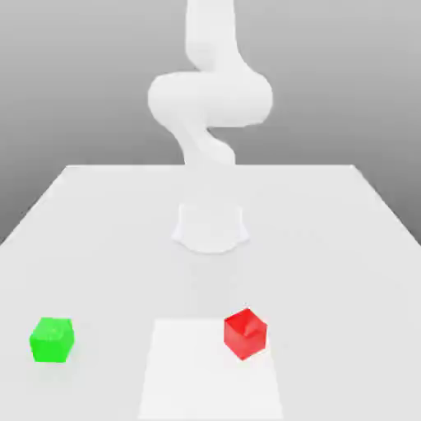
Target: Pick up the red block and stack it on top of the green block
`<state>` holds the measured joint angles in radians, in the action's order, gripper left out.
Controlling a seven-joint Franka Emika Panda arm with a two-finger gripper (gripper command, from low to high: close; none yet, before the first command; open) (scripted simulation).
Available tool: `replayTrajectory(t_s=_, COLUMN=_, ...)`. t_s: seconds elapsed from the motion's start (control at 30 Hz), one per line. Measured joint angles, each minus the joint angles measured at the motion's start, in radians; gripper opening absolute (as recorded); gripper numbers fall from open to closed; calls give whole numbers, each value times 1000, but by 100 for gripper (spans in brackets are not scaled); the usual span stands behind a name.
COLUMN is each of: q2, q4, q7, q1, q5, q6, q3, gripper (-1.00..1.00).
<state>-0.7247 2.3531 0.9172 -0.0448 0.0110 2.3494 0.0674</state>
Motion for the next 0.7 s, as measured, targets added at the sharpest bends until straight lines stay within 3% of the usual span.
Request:
replayTrajectory(t_s=0.23, q2=248, q4=162, q7=369, q1=-122, q5=38, q6=153, q3=176, gripper=0)
replayTrajectory(t_s=0.47, q2=484, q4=317, q7=709, q1=-199, q5=59, q6=300, q3=283, gripper=0)
replayTrajectory(t_s=0.7, q2=684, q4=462, q7=954, q1=-192, q5=-25, q6=443, q3=326, gripper=0)
